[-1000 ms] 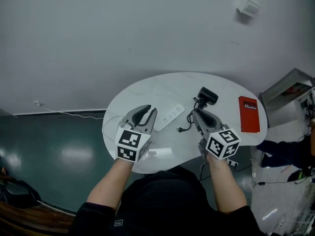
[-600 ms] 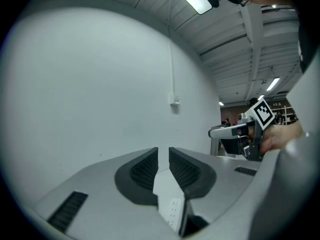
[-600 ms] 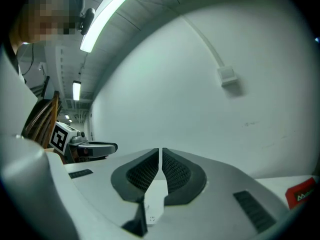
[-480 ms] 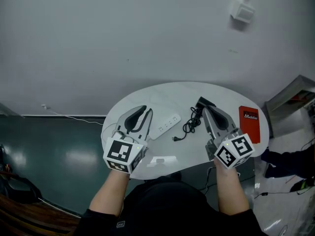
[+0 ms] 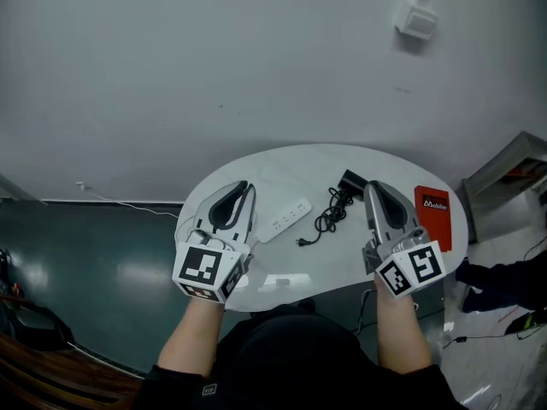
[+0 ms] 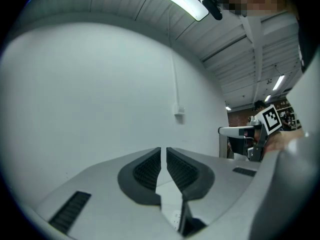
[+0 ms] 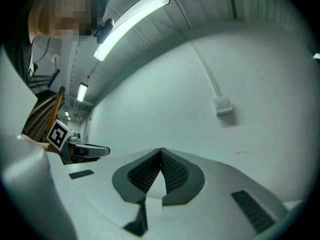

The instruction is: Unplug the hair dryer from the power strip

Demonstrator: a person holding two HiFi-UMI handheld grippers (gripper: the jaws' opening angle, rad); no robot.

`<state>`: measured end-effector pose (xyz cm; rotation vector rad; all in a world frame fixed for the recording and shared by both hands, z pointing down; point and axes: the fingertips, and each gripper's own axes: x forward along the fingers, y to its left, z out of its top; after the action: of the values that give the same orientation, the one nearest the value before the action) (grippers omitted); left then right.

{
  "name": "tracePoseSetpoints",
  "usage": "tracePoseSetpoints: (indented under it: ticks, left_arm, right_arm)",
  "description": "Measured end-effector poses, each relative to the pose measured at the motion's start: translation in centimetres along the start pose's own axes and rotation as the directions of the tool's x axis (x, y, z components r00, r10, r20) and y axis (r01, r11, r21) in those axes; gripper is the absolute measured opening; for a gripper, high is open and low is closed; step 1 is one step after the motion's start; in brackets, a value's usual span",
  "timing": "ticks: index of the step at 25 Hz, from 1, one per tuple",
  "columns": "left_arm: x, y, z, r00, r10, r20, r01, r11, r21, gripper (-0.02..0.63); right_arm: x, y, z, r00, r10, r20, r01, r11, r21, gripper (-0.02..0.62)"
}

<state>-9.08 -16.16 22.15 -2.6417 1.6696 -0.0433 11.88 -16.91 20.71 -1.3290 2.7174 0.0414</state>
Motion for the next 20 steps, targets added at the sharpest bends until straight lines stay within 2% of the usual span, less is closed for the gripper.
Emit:
tracePoseSetpoints:
  ticks: [7,20]
  left_arm:
    - [-0.2,0.0,-0.6,1.0,0.015,-0.023,-0.015,1.0,-0.005,0.02]
    - [-0.3,0.5,-1.7,0.998,0.032,-0.05,-0.033,0.999,-0.013,0.02]
  right_arm:
    - [-0.2,0.3,-1.2,0.999,0.014,-0.031,-0.013,1.0,0.026,0.034]
    - [0.5,0.3,-2.8,0.998,0.026,-0.064,-0.023,0.998,0.05,0.034]
